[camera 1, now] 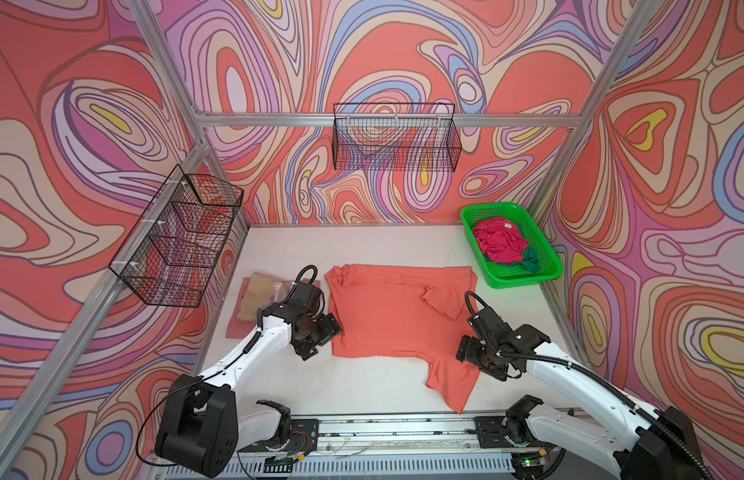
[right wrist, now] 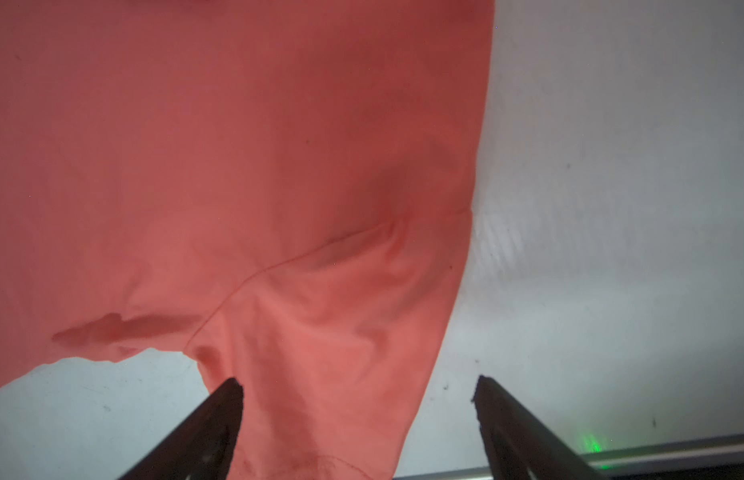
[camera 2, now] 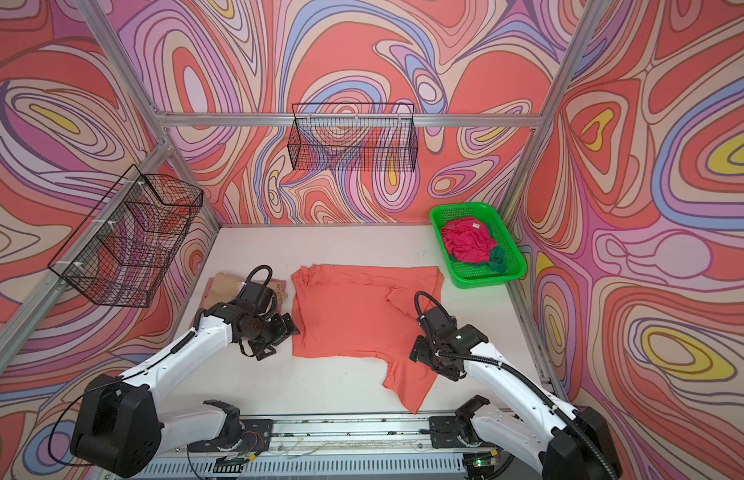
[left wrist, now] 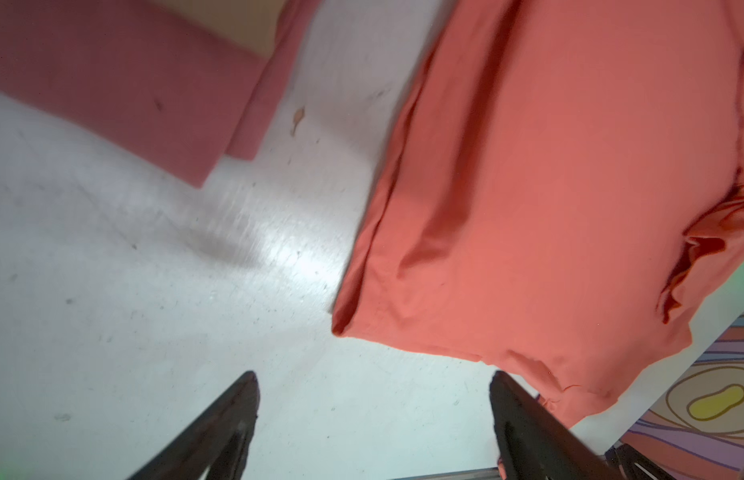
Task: Fold and stack the t-shirts
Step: 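Move both grippers to the shirt's near hem corners and grasp them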
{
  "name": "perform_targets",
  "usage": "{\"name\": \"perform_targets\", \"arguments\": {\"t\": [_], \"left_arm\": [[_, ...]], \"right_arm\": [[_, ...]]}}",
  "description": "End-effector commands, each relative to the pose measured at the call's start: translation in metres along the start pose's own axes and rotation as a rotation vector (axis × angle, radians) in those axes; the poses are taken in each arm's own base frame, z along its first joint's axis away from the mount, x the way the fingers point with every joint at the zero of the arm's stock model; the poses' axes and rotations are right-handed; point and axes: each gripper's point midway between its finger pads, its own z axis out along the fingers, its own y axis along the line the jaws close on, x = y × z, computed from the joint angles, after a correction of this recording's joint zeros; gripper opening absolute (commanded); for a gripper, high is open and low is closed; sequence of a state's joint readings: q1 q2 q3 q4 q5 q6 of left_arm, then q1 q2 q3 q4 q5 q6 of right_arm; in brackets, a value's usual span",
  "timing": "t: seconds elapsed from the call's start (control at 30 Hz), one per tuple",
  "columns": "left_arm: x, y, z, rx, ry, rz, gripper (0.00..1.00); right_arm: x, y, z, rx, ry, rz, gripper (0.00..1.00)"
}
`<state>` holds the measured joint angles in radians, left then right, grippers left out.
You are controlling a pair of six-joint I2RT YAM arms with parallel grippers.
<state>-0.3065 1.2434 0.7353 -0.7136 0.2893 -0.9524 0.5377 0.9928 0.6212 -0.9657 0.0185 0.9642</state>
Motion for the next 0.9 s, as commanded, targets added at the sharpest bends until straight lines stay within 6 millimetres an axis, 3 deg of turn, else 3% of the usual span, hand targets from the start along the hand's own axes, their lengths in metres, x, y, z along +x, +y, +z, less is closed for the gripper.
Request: {"name": "perform_targets", "arguments": {"t": [0.0, 0.27, 0.33, 0.6, 0.87], "left_arm": [[0.008, -0.004, 0.003, 0.039, 0.018, -0.044, 0.84], [0.013, -0.005, 0.024, 0.013, 0.027, -0.028, 0.7], [0.01, -0.006, 0.027, 0.0, 0.02, -0.019, 0.6], [0.003, 0.002, 0.041, -0.066, 0.007, 0.006, 0.36], [-0.004, 0.007, 0.054, -0.119, 0.002, 0.027, 0.3]], "right_arm": [[0.022, -0.012, 0.002, 0.056, 0.045, 0.081, 0.9], [0.038, -0.013, 0.009, 0.074, 0.081, 0.077, 0.84], [0.042, -0.012, 0.009, 0.073, 0.093, 0.075, 0.83], [0.057, -0.003, 0.012, 0.083, 0.12, 0.044, 0.8], [0.073, -0.009, 0.015, 0.109, 0.151, 0.033, 0.78]]}}
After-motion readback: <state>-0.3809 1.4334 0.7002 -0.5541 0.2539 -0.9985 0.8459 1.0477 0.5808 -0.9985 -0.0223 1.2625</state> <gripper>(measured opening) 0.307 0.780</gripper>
